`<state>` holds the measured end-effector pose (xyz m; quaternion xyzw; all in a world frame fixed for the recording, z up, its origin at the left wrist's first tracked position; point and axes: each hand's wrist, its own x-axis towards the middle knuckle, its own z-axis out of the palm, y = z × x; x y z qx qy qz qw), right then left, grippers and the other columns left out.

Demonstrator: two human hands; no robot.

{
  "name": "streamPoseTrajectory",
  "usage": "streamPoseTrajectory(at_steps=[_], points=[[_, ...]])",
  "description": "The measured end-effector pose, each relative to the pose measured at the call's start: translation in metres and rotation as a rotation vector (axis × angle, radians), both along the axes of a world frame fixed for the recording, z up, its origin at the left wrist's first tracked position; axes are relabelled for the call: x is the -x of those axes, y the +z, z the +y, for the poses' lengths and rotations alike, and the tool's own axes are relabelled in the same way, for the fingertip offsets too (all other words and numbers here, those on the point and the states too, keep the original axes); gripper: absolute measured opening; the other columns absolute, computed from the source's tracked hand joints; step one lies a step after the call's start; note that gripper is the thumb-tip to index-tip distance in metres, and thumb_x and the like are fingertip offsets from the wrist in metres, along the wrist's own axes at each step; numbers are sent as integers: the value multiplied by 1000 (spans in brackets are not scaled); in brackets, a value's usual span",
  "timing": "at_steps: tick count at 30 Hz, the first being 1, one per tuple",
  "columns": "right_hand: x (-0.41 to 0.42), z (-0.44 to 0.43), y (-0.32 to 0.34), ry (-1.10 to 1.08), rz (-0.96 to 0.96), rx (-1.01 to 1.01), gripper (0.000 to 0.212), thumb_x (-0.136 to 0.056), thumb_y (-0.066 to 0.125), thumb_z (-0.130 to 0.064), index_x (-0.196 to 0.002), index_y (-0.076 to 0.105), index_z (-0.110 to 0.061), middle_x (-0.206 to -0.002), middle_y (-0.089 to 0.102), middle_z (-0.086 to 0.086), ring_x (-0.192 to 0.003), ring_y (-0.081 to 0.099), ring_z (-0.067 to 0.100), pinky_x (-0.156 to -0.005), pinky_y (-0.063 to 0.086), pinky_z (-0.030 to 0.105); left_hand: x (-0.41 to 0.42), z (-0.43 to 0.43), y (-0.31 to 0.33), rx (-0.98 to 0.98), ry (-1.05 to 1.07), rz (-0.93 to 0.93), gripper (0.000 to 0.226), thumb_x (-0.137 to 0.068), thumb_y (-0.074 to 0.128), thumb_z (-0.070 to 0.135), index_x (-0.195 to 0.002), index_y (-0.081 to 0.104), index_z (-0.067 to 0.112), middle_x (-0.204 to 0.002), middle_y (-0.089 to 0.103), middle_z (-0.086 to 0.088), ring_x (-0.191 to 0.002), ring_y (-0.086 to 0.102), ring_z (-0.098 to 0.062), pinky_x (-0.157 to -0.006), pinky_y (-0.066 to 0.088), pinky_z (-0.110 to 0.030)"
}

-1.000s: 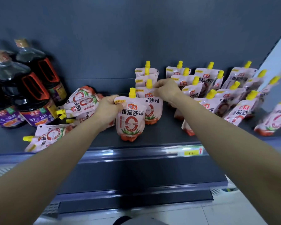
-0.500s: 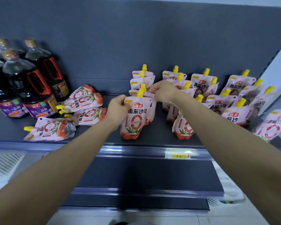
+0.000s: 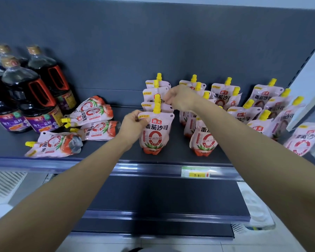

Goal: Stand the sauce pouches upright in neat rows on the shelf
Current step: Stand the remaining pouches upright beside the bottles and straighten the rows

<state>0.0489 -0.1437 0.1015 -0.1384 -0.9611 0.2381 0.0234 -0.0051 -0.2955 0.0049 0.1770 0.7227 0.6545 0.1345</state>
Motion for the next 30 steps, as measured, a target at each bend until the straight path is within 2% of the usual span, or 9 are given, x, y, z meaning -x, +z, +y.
streamPoseTrajectory(at_steps=[5, 8, 11, 17, 21, 26, 27, 29, 30], points=[[-4, 0, 0, -21, 22, 76, 37, -88, 45, 6, -117, 63, -5, -123, 63, 13, -117, 57, 27, -101, 47, 38, -1, -1, 4, 51, -18, 18, 15, -86, 61, 6, -75, 58, 14, -83, 68, -3, -71, 64, -11, -56, 53, -19], [-6, 0, 1, -5, 16, 61, 32, -89, 48, 0, -117, 64, -4, -124, 63, 12, -117, 56, 27, -101, 46, 40, -2, 0, 7, 95, -39, 19, 9, -83, 66, 6, -80, 61, 13, -86, 69, -3, -74, 67, -13, -61, 54, -24], [-7, 2, 1, -19, 38, 78, 34, -88, 46, 3, -114, 65, -6, -122, 64, 11, -115, 57, 25, -100, 48, 39, -1, 0, 10, 109, -11, 39, 13, -81, 68, 9, -73, 60, 14, -83, 69, -4, -72, 66, -15, -64, 54, -26], [-7, 5, -2, -42, 75, 141, 30, -87, 50, 2, -110, 67, -8, -118, 66, 9, -112, 59, 23, -99, 49, 34, -5, 8, 9, 241, 99, 218, 33, -80, 71, 17, -55, 49, 17, -63, 64, 4, -56, 60, -7, -45, 47, -15], [-6, 9, -3, -42, 92, 151, 31, -87, 48, 2, -109, 68, -9, -117, 66, 8, -111, 59, 22, -98, 49, 34, -7, 10, 7, 273, 94, 248, 30, -81, 70, 18, -59, 49, 17, -77, 68, -9, -70, 65, -19, -63, 55, -33], [-2, 9, 0, -57, 206, 179, 28, -89, 48, 2, -107, 68, -6, -115, 67, 9, -111, 59, 22, -96, 47, 30, -8, -1, 14, 133, -43, 142, 16, -76, 75, 28, -72, 61, 20, -75, 68, 9, -65, 64, 2, -60, 51, -13], [-1, 7, 1, -61, 242, 179, 28, -89, 47, 1, -106, 68, -6, -114, 68, 8, -110, 59, 21, -93, 47, 27, -8, -5, 16, 87, -44, 139, 18, -78, 72, 32, -76, 62, 17, -77, 68, 8, -67, 63, 3, -65, 50, -12], [5, 0, 5, -59, 311, 170, 28, -89, 47, 0, -105, 69, -8, -114, 67, 7, -109, 60, 20, -88, 46, 24, -6, -15, 21, 15, -22, 129, 20, -84, 64, 34, -79, 62, 15, -83, 68, 2, -79, 63, -7, -76, 51, -22], [9, -5, 8, -46, 338, 167, 29, -89, 46, 1, -105, 69, -8, -116, 66, 6, -109, 60, 20, -87, 46, 23, -5, -20, 24, -4, 8, 131, 18, -87, 61, 32, -78, 61, 17, -84, 67, -1, -82, 61, -11, -75, 50, -24]])
